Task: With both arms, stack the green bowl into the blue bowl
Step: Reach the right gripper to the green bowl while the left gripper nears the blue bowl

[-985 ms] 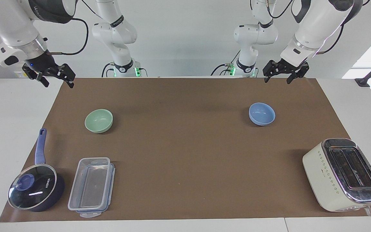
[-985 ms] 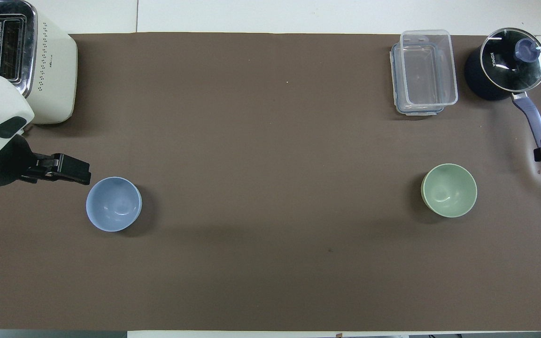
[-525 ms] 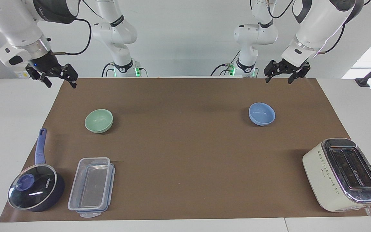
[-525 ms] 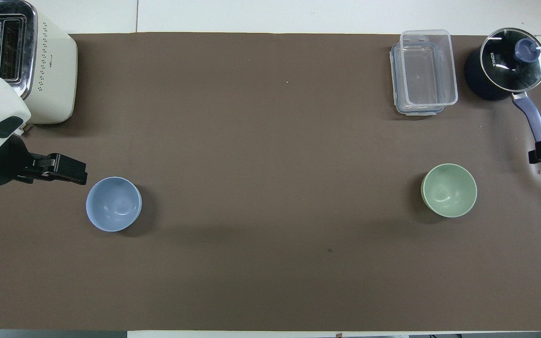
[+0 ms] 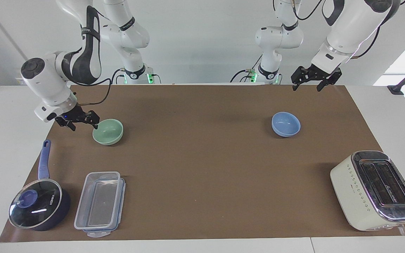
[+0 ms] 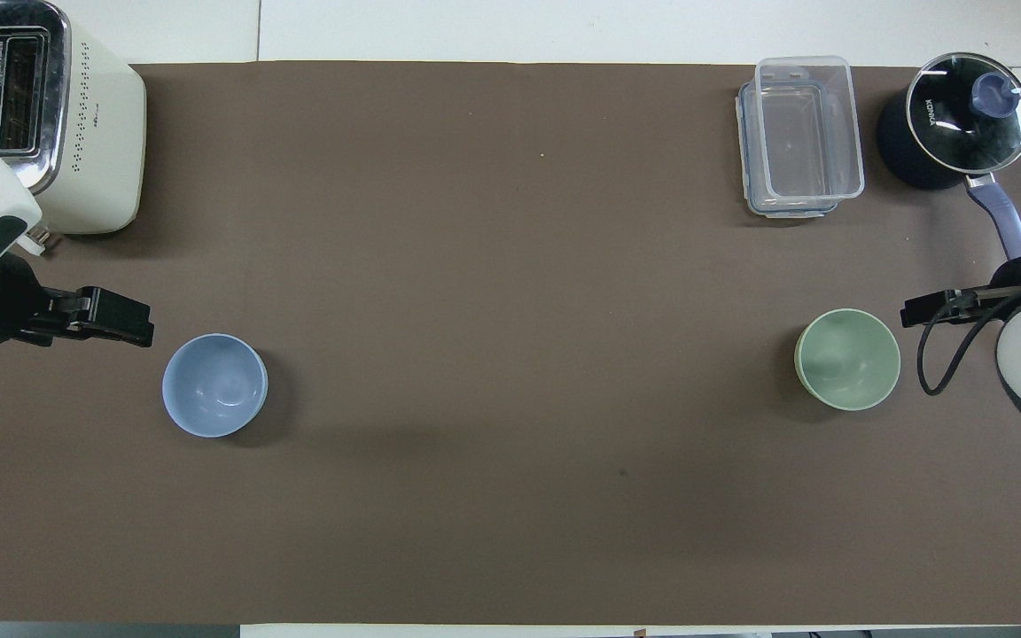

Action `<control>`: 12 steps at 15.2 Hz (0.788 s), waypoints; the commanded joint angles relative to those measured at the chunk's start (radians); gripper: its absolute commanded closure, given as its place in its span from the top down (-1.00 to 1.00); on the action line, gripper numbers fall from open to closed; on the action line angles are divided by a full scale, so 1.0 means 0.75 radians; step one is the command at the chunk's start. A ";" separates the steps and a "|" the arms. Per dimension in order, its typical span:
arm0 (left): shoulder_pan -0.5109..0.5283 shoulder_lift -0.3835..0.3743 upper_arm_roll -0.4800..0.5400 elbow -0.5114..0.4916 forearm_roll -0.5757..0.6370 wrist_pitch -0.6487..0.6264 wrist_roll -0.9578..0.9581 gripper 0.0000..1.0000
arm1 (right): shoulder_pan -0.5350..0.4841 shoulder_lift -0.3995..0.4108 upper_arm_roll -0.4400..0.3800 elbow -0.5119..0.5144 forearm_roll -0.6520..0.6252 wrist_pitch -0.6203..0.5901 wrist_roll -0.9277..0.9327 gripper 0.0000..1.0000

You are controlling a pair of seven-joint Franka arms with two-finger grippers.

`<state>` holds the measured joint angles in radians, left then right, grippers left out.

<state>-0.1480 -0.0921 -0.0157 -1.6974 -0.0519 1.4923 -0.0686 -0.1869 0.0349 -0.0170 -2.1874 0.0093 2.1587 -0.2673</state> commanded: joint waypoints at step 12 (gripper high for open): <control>0.201 -0.313 0.003 -0.763 0.022 0.415 0.296 1.00 | -0.009 -0.071 0.006 -0.282 0.022 0.319 -0.167 0.14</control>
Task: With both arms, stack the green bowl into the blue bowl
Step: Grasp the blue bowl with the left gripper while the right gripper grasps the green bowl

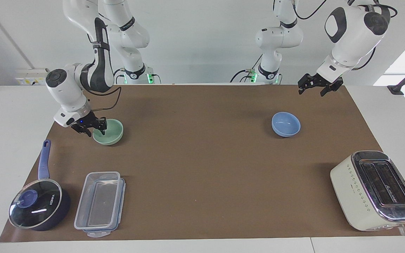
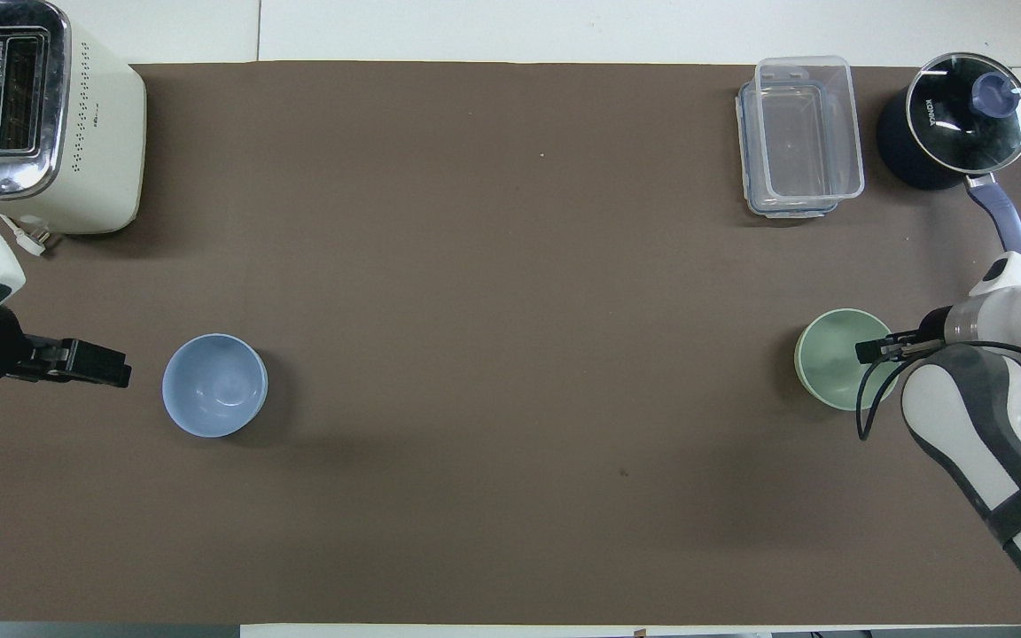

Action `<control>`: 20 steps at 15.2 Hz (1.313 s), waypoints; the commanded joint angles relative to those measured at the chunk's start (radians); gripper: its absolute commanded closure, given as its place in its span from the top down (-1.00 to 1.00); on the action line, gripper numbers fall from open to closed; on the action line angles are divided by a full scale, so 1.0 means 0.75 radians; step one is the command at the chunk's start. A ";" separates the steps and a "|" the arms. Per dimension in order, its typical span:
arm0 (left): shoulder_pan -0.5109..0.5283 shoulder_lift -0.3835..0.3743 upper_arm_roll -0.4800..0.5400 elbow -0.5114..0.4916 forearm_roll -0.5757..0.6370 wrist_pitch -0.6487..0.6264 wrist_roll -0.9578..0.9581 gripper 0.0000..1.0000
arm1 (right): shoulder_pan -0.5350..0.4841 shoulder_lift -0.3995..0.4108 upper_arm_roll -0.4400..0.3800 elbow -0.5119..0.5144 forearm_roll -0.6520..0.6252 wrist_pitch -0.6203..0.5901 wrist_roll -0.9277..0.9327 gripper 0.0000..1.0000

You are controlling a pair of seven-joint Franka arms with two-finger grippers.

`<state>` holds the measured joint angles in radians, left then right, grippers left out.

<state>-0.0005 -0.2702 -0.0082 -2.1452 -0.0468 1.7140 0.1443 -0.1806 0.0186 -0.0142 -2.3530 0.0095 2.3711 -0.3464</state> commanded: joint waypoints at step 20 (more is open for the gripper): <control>-0.003 0.215 -0.014 -0.379 0.015 0.736 -0.039 0.64 | 0.001 -0.035 0.017 0.405 0.024 -0.551 -0.060 -1.00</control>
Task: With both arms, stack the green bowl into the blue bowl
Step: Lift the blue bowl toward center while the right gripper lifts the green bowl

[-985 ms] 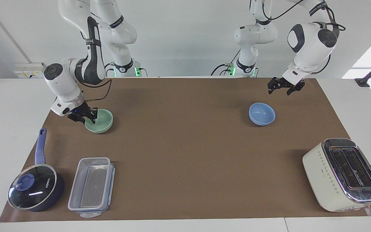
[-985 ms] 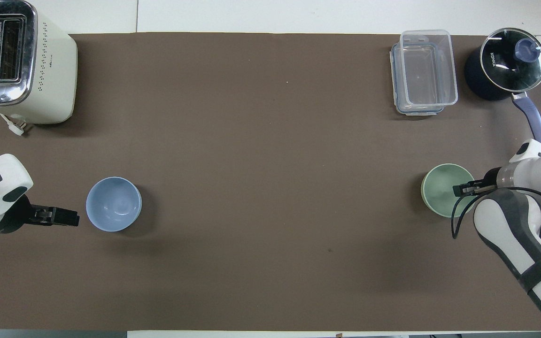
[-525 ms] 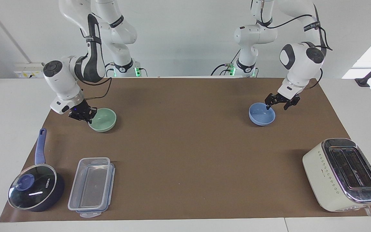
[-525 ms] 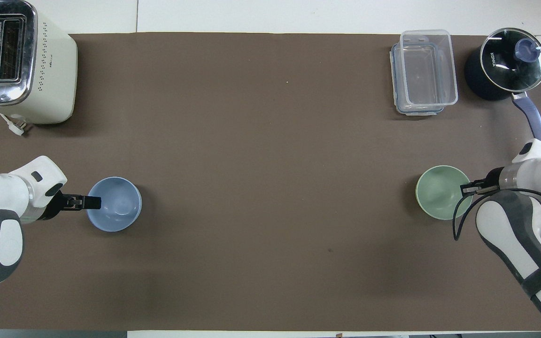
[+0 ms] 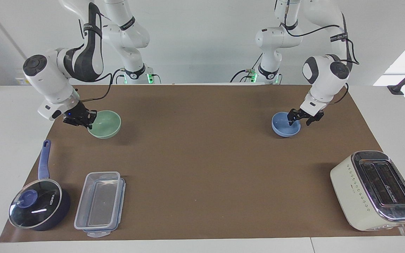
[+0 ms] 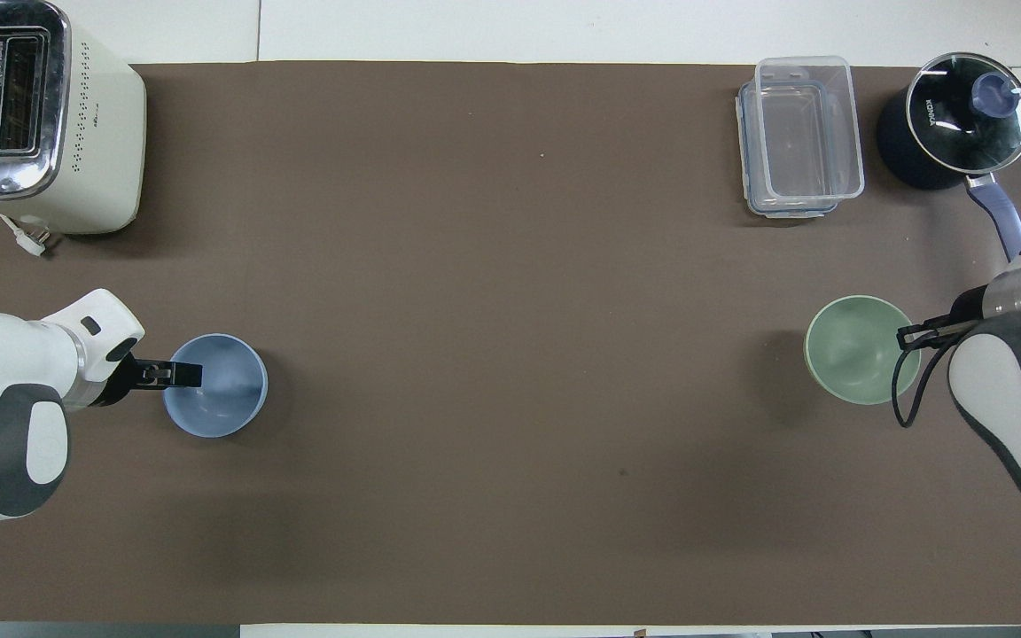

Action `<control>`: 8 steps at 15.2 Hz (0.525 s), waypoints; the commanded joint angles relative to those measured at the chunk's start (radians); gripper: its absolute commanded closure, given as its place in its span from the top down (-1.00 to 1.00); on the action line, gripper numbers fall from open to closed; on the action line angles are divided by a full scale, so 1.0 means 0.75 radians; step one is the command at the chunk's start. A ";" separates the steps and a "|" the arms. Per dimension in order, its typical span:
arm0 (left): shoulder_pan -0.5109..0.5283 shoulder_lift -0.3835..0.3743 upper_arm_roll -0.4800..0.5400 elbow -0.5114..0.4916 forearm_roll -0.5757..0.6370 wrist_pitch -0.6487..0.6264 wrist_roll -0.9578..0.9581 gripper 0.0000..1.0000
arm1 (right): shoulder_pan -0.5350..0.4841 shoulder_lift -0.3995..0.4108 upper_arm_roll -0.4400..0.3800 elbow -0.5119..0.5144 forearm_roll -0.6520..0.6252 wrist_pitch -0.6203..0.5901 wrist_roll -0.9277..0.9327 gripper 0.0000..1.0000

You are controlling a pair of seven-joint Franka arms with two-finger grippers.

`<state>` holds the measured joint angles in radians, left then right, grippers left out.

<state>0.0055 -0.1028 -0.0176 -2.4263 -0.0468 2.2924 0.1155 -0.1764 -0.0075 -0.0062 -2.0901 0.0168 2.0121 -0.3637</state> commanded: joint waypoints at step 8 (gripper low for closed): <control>-0.007 -0.014 0.001 -0.046 0.015 -0.021 0.028 -0.67 | 0.184 -0.111 0.018 0.169 0.016 -0.290 0.196 -1.00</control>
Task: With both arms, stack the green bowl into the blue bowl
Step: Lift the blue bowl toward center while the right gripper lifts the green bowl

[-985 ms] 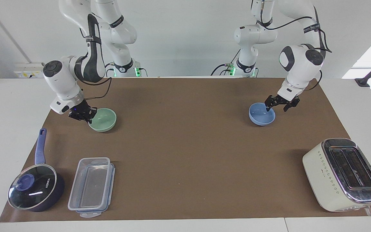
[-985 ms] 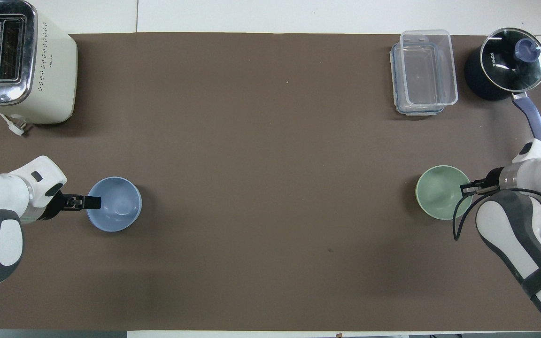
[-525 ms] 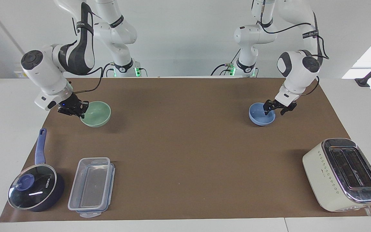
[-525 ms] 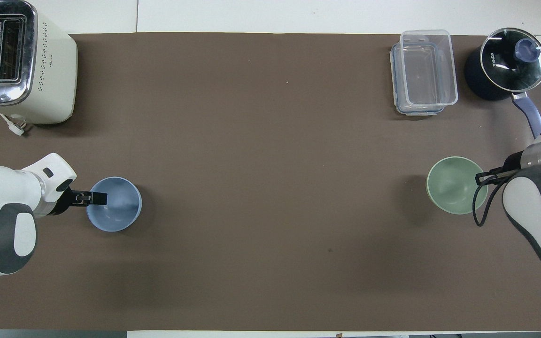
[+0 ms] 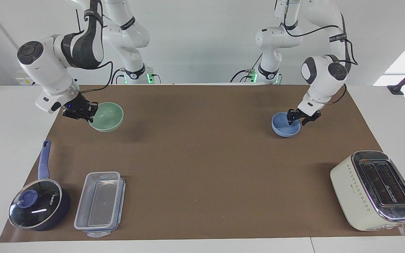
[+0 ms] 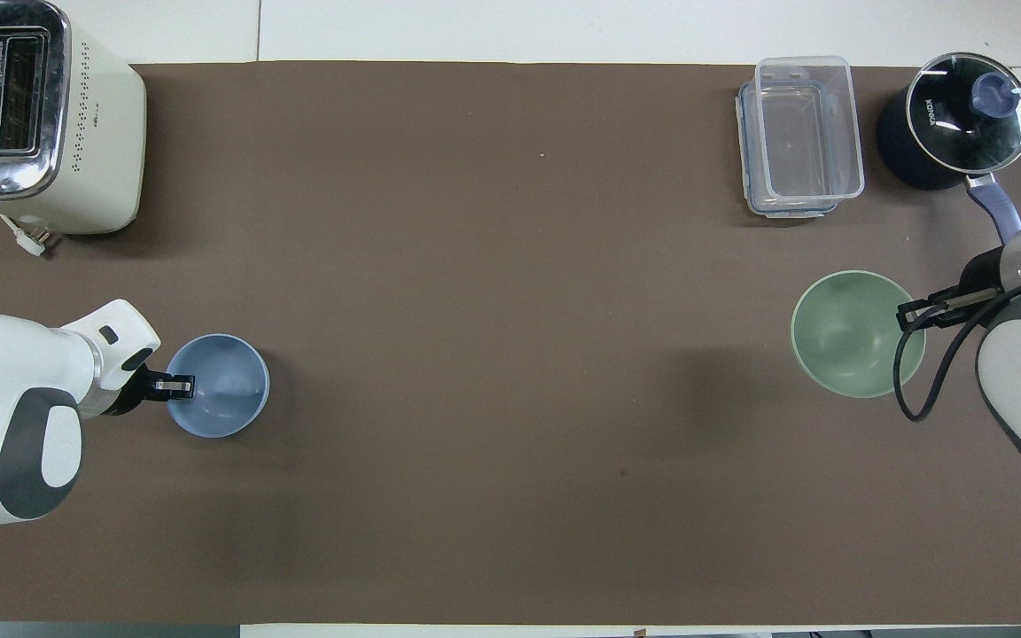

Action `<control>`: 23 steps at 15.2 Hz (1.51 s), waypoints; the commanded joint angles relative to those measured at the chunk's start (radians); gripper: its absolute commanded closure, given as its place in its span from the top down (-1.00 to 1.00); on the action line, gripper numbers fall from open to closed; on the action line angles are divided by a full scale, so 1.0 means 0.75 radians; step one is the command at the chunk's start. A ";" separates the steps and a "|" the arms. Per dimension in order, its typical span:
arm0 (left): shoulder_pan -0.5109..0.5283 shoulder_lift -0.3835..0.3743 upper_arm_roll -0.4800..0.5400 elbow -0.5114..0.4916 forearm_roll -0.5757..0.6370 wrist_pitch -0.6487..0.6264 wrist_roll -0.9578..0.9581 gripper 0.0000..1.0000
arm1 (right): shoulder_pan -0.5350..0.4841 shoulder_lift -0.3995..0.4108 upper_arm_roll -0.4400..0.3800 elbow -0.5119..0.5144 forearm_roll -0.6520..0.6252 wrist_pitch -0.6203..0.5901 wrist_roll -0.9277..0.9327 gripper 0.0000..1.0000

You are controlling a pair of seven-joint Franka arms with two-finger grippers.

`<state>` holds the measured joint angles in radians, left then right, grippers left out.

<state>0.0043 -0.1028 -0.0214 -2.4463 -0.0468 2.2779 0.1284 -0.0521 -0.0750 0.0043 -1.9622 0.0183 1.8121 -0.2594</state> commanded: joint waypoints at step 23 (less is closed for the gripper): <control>-0.769 0.421 -0.006 0.482 -0.116 -0.020 -0.544 -1.00 | 0.049 -0.043 0.013 -0.026 0.147 -0.035 0.104 -1.00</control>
<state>-0.5496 0.1788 -0.0430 -2.0932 -0.1114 2.2356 -0.2943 -0.0077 -0.0858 0.0094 -1.9664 0.1122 1.8009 -0.1909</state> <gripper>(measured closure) 0.956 0.952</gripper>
